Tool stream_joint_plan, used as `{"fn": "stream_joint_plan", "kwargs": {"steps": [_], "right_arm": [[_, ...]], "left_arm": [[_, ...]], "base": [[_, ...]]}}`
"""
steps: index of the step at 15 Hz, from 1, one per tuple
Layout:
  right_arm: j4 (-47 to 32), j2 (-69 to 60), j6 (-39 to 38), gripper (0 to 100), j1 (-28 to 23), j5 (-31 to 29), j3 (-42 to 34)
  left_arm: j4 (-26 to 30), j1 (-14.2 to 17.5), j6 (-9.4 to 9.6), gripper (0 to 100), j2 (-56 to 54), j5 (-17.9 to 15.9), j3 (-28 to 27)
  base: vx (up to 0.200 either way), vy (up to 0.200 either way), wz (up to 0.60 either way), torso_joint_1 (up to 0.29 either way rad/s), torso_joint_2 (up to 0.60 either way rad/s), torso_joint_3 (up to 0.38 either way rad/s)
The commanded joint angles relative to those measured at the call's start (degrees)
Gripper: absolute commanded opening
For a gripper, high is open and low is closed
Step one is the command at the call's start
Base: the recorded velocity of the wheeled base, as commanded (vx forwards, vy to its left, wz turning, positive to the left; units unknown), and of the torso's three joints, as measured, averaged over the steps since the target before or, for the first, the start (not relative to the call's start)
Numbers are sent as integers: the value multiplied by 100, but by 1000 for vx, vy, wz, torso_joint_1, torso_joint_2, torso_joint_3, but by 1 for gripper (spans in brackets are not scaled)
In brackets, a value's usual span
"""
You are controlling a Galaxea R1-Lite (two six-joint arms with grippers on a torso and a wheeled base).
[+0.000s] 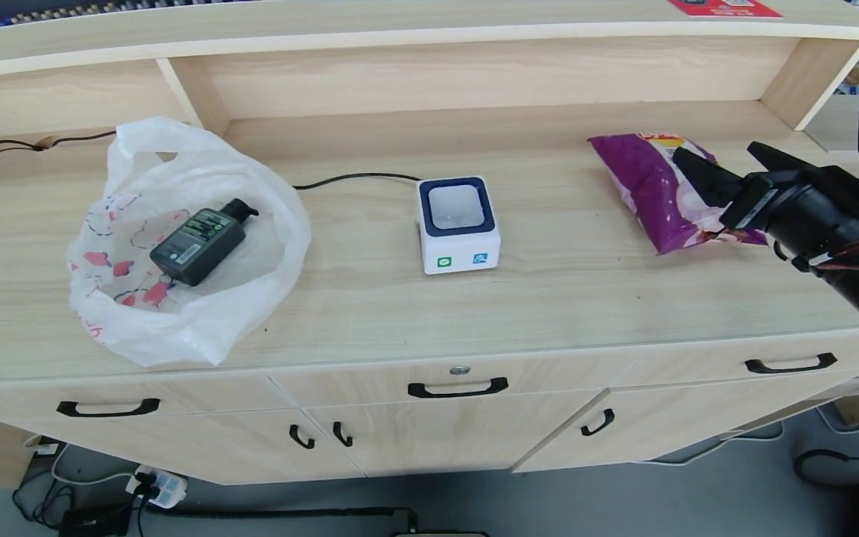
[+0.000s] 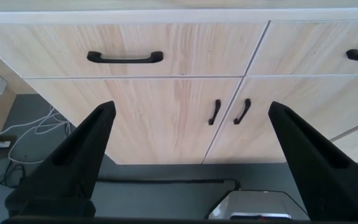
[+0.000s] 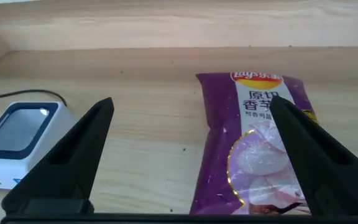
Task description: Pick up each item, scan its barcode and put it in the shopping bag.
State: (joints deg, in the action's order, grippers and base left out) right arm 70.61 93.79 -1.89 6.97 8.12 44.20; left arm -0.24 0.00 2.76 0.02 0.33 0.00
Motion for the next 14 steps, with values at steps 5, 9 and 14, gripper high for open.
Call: {"fn": "stream_joint_plan", "kwargs": {"steps": [5, 9, 14], "right_arm": [[-56, 315, -22, 100, -91, -232, -307], [-759, 570, 268, 100, -100, 208, 475], [-1322, 640, 505, 100, -38, 199, 888]], "left_arm": [[-37, -9, -12, 100, -2, 2, 0], [-37, 0, -21, 100, -2, 2, 0], [-64, -9, -65, 100, -2, 2, 0]], "base": [[0, -160, 0, 1, 3, -1], [0, 0, 0, 0, 0, 0], [0, 0, 0, 0, 0, 0]]}}
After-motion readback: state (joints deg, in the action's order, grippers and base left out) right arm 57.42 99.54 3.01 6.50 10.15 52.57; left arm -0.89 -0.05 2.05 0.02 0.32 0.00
